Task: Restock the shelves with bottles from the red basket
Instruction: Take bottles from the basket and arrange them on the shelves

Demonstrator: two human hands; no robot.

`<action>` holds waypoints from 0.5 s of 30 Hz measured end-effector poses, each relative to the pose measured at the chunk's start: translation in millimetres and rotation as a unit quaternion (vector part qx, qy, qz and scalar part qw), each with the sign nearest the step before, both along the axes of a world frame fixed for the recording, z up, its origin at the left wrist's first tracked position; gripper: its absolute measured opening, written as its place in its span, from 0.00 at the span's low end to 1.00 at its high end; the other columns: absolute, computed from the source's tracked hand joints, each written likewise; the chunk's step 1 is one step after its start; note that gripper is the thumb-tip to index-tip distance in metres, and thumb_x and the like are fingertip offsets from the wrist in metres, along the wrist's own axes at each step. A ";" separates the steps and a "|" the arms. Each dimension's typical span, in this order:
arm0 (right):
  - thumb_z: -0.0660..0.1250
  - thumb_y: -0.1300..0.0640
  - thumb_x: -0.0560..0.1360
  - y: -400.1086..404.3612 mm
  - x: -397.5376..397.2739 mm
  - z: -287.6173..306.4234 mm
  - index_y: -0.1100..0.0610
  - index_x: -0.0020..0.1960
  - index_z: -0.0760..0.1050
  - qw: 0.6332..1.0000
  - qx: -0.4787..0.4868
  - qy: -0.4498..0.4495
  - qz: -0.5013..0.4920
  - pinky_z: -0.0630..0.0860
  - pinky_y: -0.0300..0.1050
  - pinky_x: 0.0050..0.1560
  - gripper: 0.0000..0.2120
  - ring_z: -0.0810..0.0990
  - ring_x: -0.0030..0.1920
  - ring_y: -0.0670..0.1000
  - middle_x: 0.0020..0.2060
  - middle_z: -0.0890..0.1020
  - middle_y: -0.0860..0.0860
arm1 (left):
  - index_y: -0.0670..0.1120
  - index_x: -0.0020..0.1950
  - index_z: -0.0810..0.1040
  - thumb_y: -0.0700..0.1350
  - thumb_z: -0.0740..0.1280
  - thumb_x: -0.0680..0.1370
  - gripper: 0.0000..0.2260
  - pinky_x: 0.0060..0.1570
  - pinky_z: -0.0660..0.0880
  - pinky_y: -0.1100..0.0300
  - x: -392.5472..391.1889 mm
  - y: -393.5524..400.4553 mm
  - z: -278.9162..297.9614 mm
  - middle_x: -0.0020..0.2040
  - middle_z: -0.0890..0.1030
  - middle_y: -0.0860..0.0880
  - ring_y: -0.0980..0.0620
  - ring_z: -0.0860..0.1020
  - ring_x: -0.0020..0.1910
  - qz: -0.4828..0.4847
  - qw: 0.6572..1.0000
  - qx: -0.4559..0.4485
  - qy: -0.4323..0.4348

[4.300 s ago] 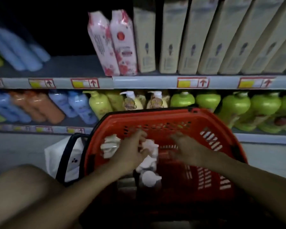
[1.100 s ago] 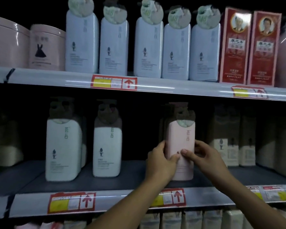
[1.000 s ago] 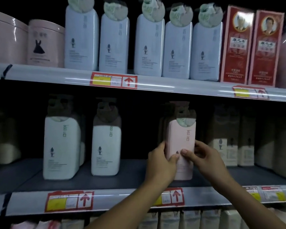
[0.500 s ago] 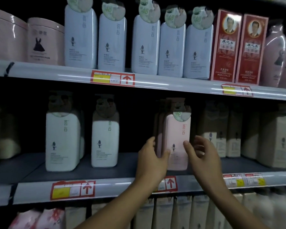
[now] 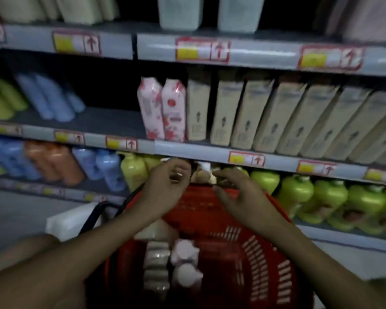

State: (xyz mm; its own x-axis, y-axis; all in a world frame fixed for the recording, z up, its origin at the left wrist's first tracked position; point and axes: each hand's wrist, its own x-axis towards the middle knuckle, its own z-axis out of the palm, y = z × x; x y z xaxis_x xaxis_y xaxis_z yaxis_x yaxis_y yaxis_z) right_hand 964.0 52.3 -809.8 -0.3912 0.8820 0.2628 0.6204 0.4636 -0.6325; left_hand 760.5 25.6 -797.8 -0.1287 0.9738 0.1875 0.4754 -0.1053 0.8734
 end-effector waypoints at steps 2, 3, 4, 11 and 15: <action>0.72 0.55 0.75 -4.5 -7.5 -49.1 0.56 0.64 0.79 0.996 -0.080 -0.040 0.000 0.72 0.36 0.57 0.18 0.81 0.55 0.51 0.54 0.82 0.53 | 0.45 0.46 0.81 0.32 0.68 0.76 0.09 0.45 0.78 0.55 -29.3 -14.0 -44.1 0.41 0.84 0.46 0.53 0.82 0.41 0.009 0.997 -0.071 0.040; 0.72 0.56 0.75 -5.4 -10.8 -68.9 0.56 0.66 0.78 0.990 -0.120 -0.069 0.008 0.70 0.34 0.58 0.20 0.81 0.58 0.52 0.58 0.82 0.54 | 0.49 0.45 0.81 0.33 0.69 0.75 0.10 0.44 0.78 0.56 -38.5 -15.4 -61.9 0.39 0.84 0.50 0.60 0.82 0.38 0.009 0.993 -0.105 0.059; 0.72 0.56 0.75 -4.8 -14.7 -88.2 0.56 0.68 0.76 0.983 -0.156 -0.097 0.028 0.67 0.32 0.60 0.23 0.80 0.62 0.52 0.62 0.81 0.54 | 0.51 0.44 0.80 0.34 0.70 0.75 0.11 0.43 0.76 0.59 -42.7 -14.2 -75.6 0.38 0.83 0.53 0.64 0.80 0.36 0.000 0.987 -0.134 0.083; 0.69 0.65 0.71 -5.4 -50.7 -159.7 0.50 0.75 0.66 0.919 -0.259 -0.161 0.250 0.65 0.36 0.70 0.35 0.67 0.73 0.46 0.74 0.69 0.47 | 0.51 0.54 0.78 0.39 0.68 0.73 0.12 0.45 0.76 0.61 -33.5 3.3 -126.7 0.46 0.82 0.52 0.54 0.81 0.46 -0.114 0.939 -0.237 0.223; 0.71 0.62 0.71 -2.4 -54.2 -169.4 0.48 0.73 0.68 0.887 -0.227 -0.210 0.342 0.73 0.46 0.65 0.33 0.73 0.69 0.51 0.71 0.71 0.48 | 0.51 0.55 0.78 0.41 0.66 0.72 0.13 0.48 0.79 0.54 -28.3 -3.7 -127.5 0.46 0.82 0.52 0.54 0.81 0.45 -0.171 0.934 -0.233 0.211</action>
State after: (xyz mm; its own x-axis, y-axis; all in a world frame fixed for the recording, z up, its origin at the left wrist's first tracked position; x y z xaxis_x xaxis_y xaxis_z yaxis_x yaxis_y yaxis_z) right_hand 909.8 49.8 -979.2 -0.8548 0.3785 -0.3551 0.5180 0.5788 -0.6298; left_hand 732.2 21.9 -925.3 0.1942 0.9328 -0.3036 0.7964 0.0308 0.6040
